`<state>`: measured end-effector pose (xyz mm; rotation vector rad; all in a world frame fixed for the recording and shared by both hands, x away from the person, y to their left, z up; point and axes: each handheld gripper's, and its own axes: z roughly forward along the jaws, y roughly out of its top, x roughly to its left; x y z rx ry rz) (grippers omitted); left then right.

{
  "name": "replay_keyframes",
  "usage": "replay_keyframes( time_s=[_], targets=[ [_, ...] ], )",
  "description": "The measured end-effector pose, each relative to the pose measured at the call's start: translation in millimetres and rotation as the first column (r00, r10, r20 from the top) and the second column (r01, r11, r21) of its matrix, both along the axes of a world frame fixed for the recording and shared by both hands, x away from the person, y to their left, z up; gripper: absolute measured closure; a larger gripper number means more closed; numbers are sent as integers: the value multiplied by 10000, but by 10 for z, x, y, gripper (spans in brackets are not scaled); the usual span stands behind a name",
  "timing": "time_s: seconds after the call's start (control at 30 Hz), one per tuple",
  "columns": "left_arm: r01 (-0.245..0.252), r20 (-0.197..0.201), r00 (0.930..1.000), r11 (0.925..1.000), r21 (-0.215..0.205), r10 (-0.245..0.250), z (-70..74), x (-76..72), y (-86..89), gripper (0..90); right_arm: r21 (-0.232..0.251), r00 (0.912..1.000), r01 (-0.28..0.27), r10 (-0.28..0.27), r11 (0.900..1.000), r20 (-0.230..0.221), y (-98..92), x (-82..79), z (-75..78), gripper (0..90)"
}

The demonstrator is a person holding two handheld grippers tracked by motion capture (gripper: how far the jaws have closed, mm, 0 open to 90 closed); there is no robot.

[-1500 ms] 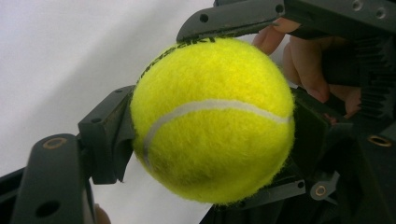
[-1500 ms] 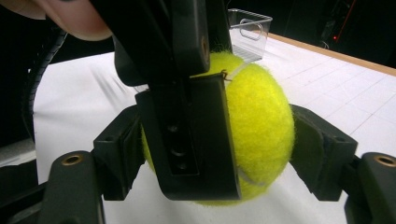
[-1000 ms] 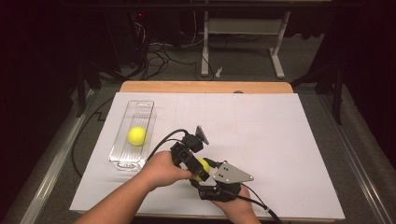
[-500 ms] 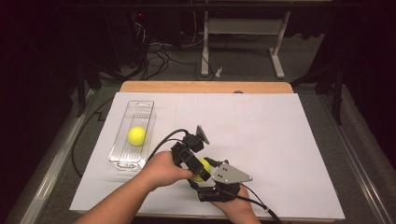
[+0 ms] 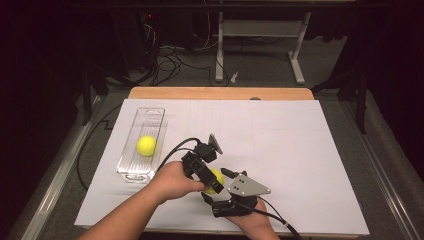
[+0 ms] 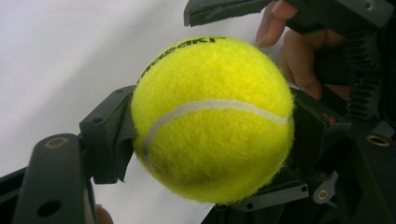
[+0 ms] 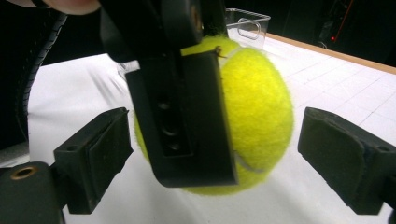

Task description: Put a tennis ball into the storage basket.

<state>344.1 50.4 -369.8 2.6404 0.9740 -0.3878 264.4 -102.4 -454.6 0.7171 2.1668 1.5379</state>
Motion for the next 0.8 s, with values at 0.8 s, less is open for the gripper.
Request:
replay_keyframes(
  time_s=[0.8],
  targets=[
    [-480, 105, 9988, 9984, 309, 476, -50, 49, 189, 266, -48, 10000, 21, -22, 10000, -85, -28, -5, -16, 6]
  ],
)
